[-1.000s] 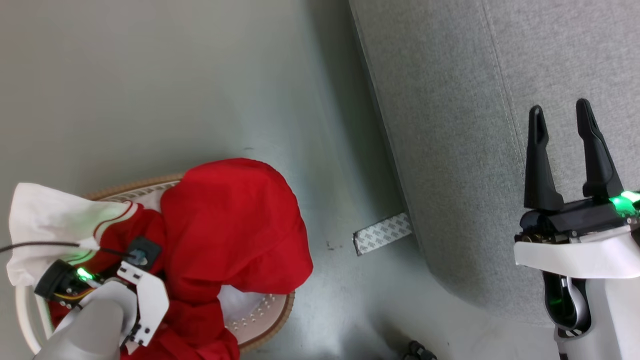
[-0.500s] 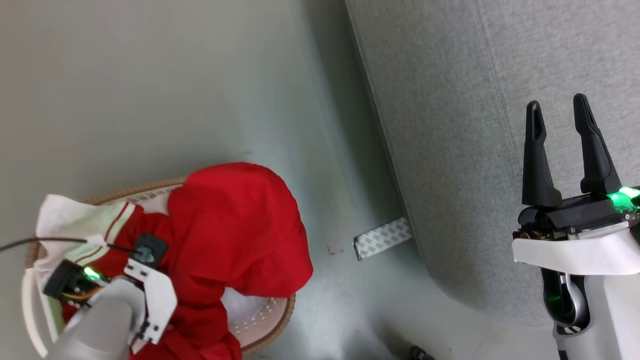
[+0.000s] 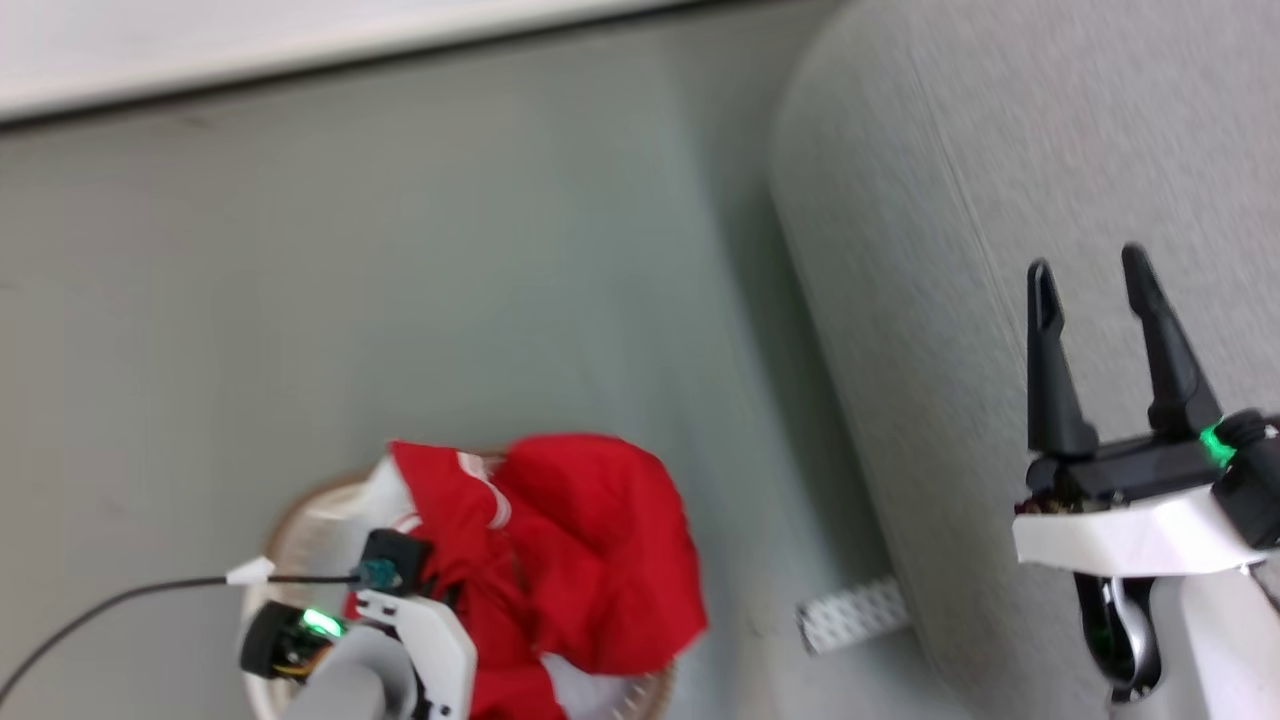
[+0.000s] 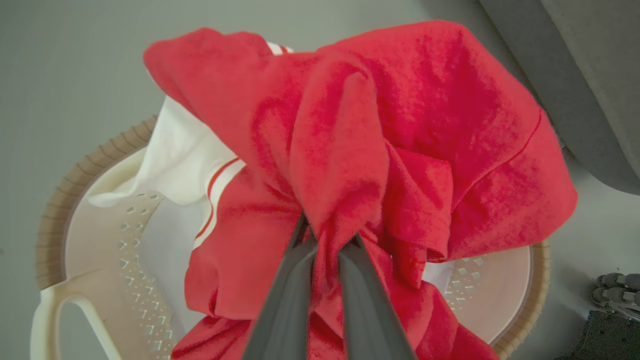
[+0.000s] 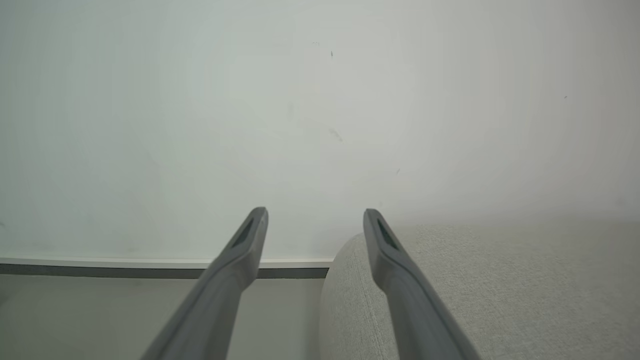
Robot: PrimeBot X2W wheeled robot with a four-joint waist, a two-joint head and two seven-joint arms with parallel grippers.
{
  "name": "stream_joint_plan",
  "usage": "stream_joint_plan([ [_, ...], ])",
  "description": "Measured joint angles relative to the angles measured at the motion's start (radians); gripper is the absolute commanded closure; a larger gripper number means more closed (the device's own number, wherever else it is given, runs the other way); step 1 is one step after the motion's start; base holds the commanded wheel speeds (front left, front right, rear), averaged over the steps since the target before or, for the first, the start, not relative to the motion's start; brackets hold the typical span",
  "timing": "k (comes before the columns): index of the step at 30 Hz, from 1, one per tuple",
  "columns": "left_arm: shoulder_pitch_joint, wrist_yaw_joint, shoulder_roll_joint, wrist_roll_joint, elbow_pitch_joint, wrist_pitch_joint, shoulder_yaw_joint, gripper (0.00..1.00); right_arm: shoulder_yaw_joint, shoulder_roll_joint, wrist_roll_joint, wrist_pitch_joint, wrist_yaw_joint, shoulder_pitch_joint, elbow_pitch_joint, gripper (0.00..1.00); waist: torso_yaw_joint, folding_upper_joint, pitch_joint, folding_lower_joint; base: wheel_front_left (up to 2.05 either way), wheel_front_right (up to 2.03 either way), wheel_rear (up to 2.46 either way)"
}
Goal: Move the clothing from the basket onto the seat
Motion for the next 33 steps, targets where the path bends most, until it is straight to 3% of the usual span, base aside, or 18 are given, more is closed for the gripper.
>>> stream_joint_plan([
  [7,0.084,-0.001,-0.040,-0.103,-0.100,-0.014,-0.016,1.00,-0.008,0.000,-0.031,0.000,0.000,0.062,0.037,0.00,0.101,0.0000,-0.146,0.0000,0.00,0.00,0.00],
  [18,0.216,-0.001,-0.030,-0.242,-0.457,-0.015,-0.046,1.00,0.002,-0.011,-0.048,0.000,0.000,0.141,0.066,0.00,0.254,0.0001,-0.347,-0.0002,0.00,0.00,0.00],
  [27,0.282,-0.001,-0.007,-0.300,-0.743,-0.016,-0.042,1.00,-0.005,-0.015,-0.039,0.000,0.000,0.222,0.085,0.00,0.330,0.0002,-0.469,-0.0002,0.00,0.00,0.00],
  [33,0.262,-0.001,0.006,-0.317,-0.876,-0.016,-0.044,1.00,0.038,-0.016,-0.035,0.000,0.000,0.231,0.084,0.00,0.345,0.0002,-0.502,-0.0002,0.00,0.00,0.00],
])
